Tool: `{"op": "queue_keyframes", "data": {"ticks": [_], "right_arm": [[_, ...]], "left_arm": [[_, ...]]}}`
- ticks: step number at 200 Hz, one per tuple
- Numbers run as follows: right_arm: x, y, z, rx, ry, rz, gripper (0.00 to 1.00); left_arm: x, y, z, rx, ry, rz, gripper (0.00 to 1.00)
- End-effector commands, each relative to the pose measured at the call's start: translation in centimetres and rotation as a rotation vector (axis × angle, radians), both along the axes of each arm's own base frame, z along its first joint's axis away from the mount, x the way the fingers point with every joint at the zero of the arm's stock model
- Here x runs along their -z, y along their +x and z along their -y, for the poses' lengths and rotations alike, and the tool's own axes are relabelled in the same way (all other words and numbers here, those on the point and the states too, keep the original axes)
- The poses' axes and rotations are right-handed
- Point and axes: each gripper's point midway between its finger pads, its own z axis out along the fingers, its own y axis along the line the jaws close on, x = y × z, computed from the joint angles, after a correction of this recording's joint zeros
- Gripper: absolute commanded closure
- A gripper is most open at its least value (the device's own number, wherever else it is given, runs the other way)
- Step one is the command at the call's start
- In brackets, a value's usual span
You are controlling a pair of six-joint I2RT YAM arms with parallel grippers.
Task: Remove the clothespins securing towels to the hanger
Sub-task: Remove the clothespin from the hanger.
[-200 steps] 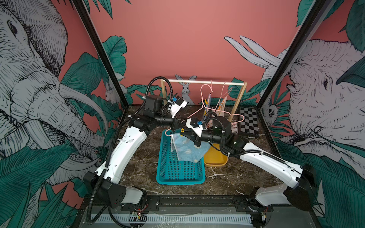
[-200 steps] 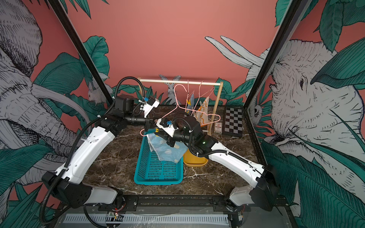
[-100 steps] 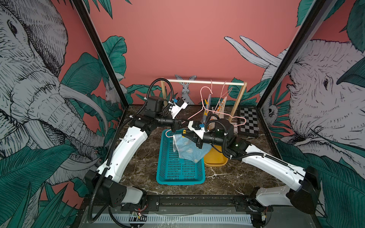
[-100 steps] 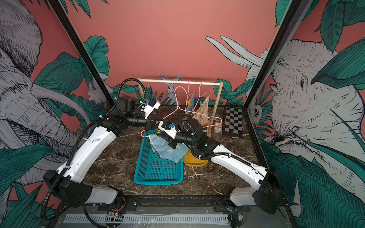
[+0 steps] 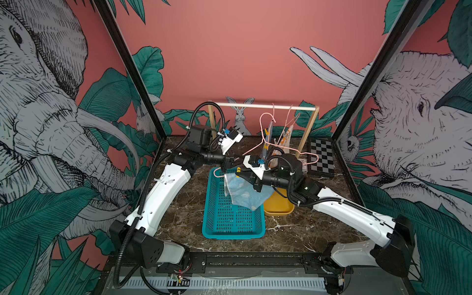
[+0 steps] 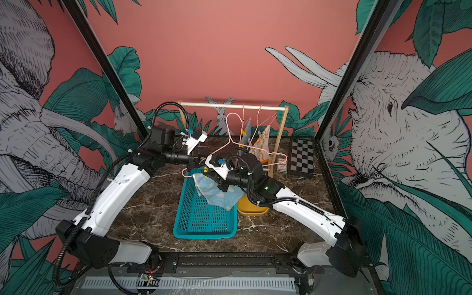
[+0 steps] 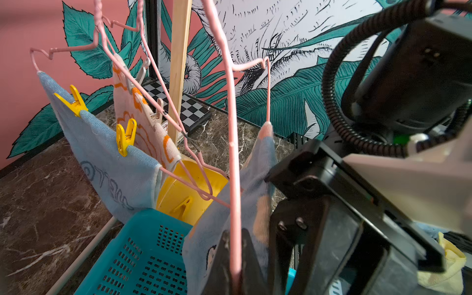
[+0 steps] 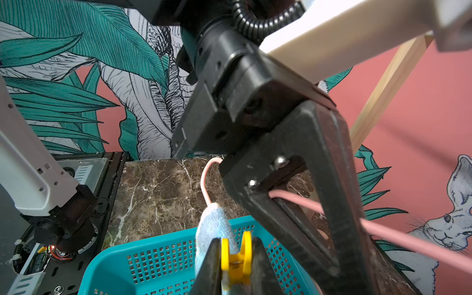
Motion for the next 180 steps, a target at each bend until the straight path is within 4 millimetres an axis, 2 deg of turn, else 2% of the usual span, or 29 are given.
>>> {"op": "queue_keyframes", "data": {"ticks": [1,26,47,180], "right_arm": [[-6.7,0.3,0.4,0.017,0.146,0.126,1.00],[-5.2,0.4,-0.4,-0.008,0.111,0.090,1.00],[-4.7,0.5,-0.9,-0.020,0.099,0.068,0.99],[-5.0,0.8,-1.2,-0.019,0.106,0.070,0.81]], "left_arm": [[1.2,-1.3,-0.3,0.026,0.026,-0.056,1.00],[0.5,-1.6,-0.2,0.039,0.009,-0.053,1.00],[0.3,-1.7,-0.2,0.043,0.004,-0.048,1.00],[0.5,-1.6,0.1,0.052,0.002,-0.055,1.00]]}}
